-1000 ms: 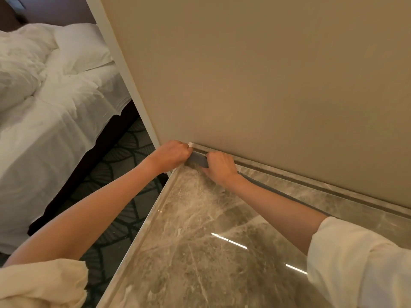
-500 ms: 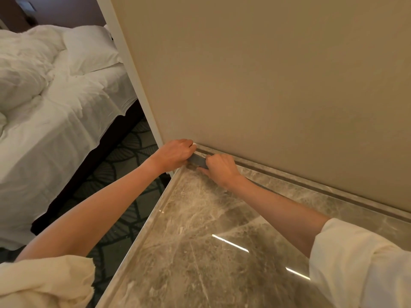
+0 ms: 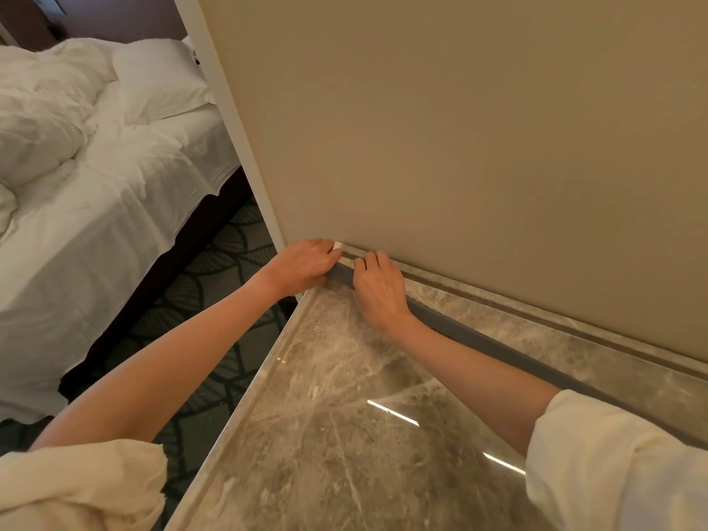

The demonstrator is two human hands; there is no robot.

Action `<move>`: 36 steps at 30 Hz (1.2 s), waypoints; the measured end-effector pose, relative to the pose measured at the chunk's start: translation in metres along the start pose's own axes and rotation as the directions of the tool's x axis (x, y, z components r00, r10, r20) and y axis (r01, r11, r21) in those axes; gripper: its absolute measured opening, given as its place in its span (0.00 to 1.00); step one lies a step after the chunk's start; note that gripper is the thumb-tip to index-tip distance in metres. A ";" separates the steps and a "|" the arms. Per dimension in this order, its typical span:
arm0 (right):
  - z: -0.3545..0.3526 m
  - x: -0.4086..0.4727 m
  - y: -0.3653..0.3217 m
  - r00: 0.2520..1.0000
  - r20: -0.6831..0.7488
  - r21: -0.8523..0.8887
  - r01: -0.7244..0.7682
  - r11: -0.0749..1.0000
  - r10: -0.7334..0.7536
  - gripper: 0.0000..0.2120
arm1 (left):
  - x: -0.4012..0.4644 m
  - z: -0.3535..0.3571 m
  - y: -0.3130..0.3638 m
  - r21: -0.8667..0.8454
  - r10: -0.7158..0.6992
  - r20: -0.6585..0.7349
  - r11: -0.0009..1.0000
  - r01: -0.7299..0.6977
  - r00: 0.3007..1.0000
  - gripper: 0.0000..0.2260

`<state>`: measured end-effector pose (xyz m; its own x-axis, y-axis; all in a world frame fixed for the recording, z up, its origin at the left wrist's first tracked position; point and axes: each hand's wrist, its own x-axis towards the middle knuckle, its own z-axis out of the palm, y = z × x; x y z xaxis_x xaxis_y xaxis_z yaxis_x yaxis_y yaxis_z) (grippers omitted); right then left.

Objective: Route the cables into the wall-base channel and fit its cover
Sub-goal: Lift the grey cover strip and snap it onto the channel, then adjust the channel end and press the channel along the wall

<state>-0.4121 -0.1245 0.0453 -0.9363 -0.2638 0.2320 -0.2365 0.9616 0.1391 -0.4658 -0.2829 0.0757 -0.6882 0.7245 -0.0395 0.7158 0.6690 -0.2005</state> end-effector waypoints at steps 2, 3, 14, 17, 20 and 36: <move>-0.004 -0.004 -0.002 1.000 0.014 -0.044 0.001 0.999 0.000 0.19 | 0.000 0.001 0.000 -0.001 0.008 0.001 1.000 -0.008 1.000 0.04; -0.007 -0.005 -0.003 1.000 0.019 -0.058 0.008 0.998 -0.007 0.19 | 0.001 0.001 0.000 0.005 0.010 0.006 1.000 -0.010 1.000 0.04; -0.026 0.002 -0.007 0.983 0.176 0.041 0.041 0.998 -0.047 0.11 | 0.005 -0.003 0.000 0.028 -0.012 0.053 1.000 0.010 0.999 0.05; -0.029 0.006 -0.008 0.979 0.203 0.076 0.005 0.997 -0.020 0.10 | 0.006 -0.005 0.001 0.033 -0.008 0.047 0.999 0.007 0.999 0.05; -0.028 0.011 -0.001 0.977 0.214 0.154 -0.026 0.988 -0.007 0.06 | 0.004 -0.005 0.000 0.032 -0.011 0.030 0.999 0.010 0.999 0.04; 0.007 0.025 0.019 0.965 0.259 0.766 -0.172 0.620 -0.052 0.18 | -0.009 0.008 -0.004 0.016 -0.034 -0.005 0.999 0.034 0.999 0.04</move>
<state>-0.4418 -0.1122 0.0467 -0.9580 -0.2848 -0.0326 -0.1844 0.6992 -0.6908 -0.4636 -0.2929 0.0688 -0.7112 0.7024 -0.0282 0.6903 0.6903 -0.2170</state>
